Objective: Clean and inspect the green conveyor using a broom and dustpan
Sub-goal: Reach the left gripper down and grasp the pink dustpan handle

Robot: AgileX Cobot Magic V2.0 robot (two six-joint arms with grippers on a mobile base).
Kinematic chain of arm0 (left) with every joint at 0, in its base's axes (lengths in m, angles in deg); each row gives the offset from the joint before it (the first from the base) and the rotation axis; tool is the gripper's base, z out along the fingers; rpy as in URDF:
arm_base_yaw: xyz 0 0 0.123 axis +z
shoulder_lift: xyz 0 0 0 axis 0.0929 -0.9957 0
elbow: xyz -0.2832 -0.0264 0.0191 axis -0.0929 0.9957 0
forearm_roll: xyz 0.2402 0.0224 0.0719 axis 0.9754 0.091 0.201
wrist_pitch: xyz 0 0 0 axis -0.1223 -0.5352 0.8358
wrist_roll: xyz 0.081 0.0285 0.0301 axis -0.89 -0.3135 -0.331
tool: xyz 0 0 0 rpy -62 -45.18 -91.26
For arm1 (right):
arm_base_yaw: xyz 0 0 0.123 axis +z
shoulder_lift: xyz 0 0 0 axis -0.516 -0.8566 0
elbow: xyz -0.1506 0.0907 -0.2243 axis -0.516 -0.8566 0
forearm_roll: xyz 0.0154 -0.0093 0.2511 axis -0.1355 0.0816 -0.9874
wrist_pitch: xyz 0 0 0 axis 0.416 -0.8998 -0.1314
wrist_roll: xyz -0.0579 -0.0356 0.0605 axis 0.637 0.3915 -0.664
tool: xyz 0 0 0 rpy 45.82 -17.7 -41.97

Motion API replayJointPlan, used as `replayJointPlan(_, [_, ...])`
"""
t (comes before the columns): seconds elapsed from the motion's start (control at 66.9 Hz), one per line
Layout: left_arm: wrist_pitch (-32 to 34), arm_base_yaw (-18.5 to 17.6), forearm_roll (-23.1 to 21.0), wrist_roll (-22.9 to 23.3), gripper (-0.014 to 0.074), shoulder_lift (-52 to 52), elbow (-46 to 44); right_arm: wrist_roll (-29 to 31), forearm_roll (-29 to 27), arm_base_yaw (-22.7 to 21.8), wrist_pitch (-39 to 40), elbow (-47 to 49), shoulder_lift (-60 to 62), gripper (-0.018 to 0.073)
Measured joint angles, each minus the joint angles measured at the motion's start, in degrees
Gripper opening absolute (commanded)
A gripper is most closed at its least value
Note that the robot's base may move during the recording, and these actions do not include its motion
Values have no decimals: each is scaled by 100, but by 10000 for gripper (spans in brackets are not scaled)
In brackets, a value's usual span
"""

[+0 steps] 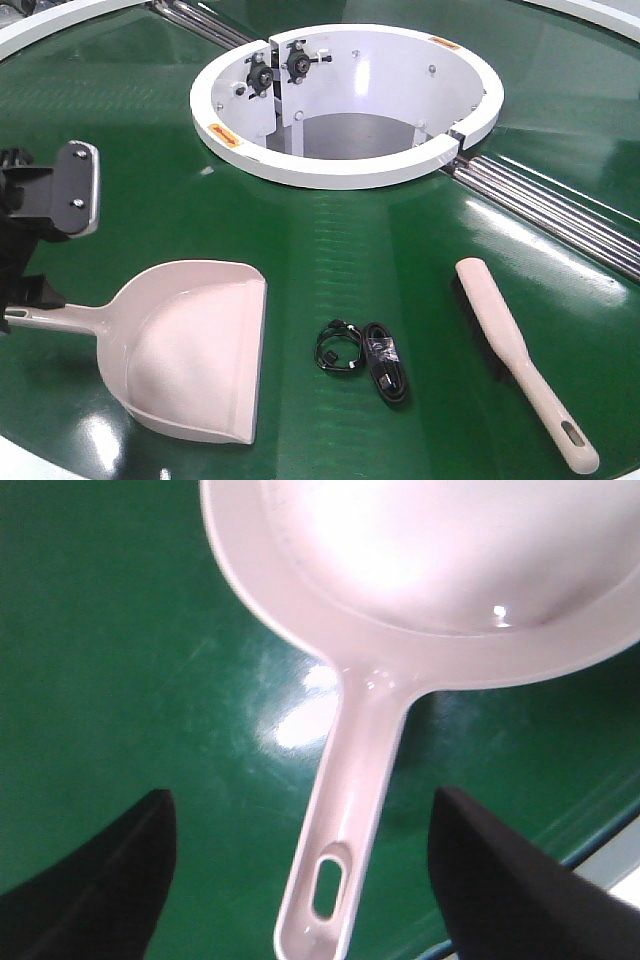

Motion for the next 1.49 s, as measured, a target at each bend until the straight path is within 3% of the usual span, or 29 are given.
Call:
replayJointPlan(0.478, [-159, -20, 46, -179, 490, -835, -12, 0, 0, 0, 0, 0, 0, -10])
replayJointPlan(1.226, [148, -65, 412, -304, 484, -1770, -12, 0, 0, 0, 0, 0, 0, -10])
replayJointPlan(1.375, [160, -65, 630, -304, 431, -1898, -12, 0, 0, 0, -5, 0, 0, -10])
replayJointPlan(1.495, [233, -65, 659, -304, 318, -1979, -12, 0, 0, 0, -5, 0, 0, -10])
